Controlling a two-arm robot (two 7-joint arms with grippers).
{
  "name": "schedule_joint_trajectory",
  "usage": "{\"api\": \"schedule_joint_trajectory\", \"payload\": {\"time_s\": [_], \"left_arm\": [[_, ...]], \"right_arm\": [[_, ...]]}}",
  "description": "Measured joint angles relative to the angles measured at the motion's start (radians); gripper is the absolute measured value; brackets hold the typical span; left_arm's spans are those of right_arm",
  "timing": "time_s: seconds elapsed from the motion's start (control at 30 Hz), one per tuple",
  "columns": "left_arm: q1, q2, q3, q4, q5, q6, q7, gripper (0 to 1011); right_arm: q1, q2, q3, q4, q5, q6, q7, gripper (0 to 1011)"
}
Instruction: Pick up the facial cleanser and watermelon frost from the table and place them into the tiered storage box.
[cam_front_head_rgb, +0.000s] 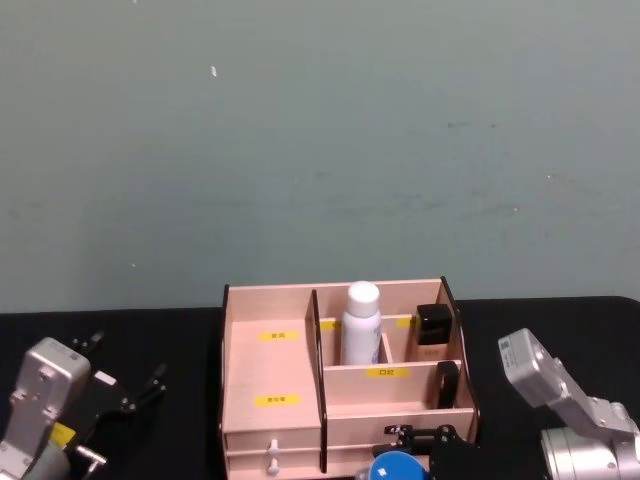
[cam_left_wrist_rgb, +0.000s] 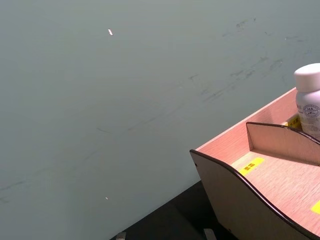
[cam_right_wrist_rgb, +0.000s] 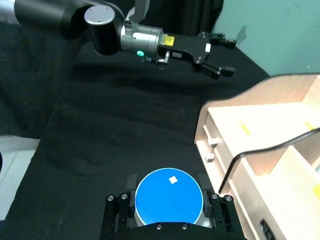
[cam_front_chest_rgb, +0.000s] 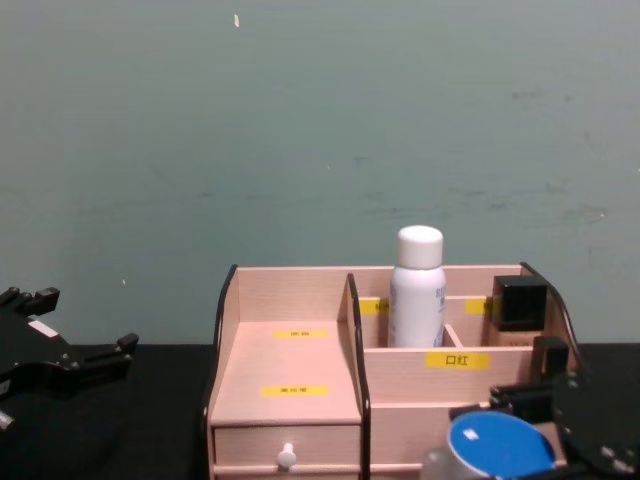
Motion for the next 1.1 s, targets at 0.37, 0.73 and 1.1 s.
{"api": "schedule_joint_trajectory", "payload": {"time_s": [0.37,0.73,1.1], "left_arm": [[0.000,0.000,0.000,0.000,0.000,0.000,0.000,1001],[0.000,0.000,0.000,0.000,0.000,0.000,0.000,1001],[0.000,0.000,0.000,0.000,0.000,0.000,0.000,1001]], "right_arm": [[0.051,-0.039,-0.017,0.012,-0.007,-0.009,0.003,743],[0.089,-0.078,-0.032,0.017,0.005,0.011,-0.008,743],[0.117,-0.128,-0.033,0.036,0.026,0.062,-0.067,743]]}}
